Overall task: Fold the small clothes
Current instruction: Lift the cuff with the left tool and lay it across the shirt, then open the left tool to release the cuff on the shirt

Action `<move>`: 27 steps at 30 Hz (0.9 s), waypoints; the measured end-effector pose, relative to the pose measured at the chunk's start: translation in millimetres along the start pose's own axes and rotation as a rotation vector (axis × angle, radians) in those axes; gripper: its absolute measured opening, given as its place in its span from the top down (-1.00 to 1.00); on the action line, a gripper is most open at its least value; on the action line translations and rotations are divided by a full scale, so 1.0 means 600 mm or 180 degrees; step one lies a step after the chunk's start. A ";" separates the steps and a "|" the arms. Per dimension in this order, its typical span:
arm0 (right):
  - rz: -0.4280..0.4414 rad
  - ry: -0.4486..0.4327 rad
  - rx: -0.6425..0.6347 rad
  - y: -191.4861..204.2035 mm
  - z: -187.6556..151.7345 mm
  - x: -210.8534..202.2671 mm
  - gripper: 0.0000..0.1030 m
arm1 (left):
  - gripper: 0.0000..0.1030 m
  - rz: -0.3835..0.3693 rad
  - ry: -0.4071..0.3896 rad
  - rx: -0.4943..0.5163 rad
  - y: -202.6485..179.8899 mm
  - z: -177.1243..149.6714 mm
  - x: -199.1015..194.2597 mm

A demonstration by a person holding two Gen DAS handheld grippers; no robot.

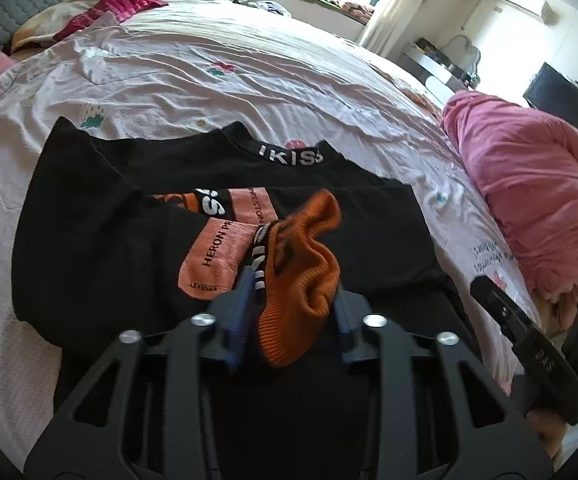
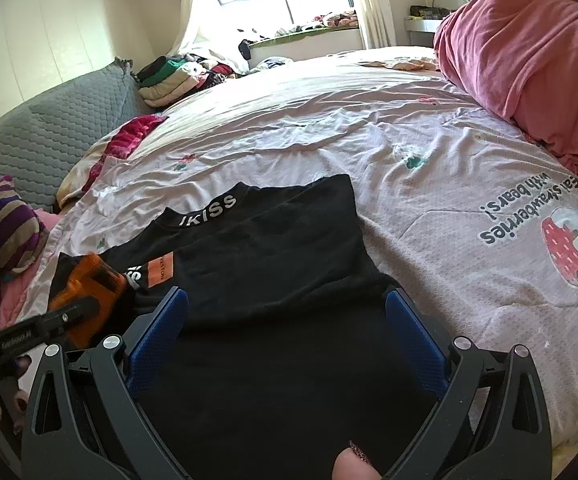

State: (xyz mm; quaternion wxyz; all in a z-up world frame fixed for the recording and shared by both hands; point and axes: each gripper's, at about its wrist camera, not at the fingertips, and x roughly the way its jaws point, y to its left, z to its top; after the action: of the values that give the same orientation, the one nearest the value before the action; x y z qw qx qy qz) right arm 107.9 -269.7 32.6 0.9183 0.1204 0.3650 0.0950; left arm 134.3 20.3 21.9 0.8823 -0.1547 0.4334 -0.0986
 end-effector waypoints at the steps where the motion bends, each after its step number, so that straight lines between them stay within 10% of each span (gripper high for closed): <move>1: 0.0009 0.0017 -0.0005 0.003 -0.001 0.003 -0.91 | 0.37 -0.0007 0.0007 0.0018 0.000 -0.001 -0.001; 17: 0.0533 0.0538 -0.0210 0.100 -0.046 0.073 -0.91 | -0.82 0.0532 -0.0254 0.0063 0.052 0.014 -0.062; 24: 0.0770 0.0736 -0.0250 0.139 -0.051 0.106 -0.86 | -0.82 0.0782 -0.0317 -0.0065 0.092 0.018 -0.083; 27: 0.0888 0.0881 -0.0137 0.148 -0.054 0.128 -0.49 | -0.81 0.0778 -0.0334 -0.0147 0.106 0.017 -0.088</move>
State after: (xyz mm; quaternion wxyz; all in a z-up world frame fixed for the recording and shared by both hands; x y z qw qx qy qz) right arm 132.5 -160.3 -14.1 0.8396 0.1359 0.4655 0.2448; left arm 112.9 97.9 44.0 0.9054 -0.1259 0.4044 0.0279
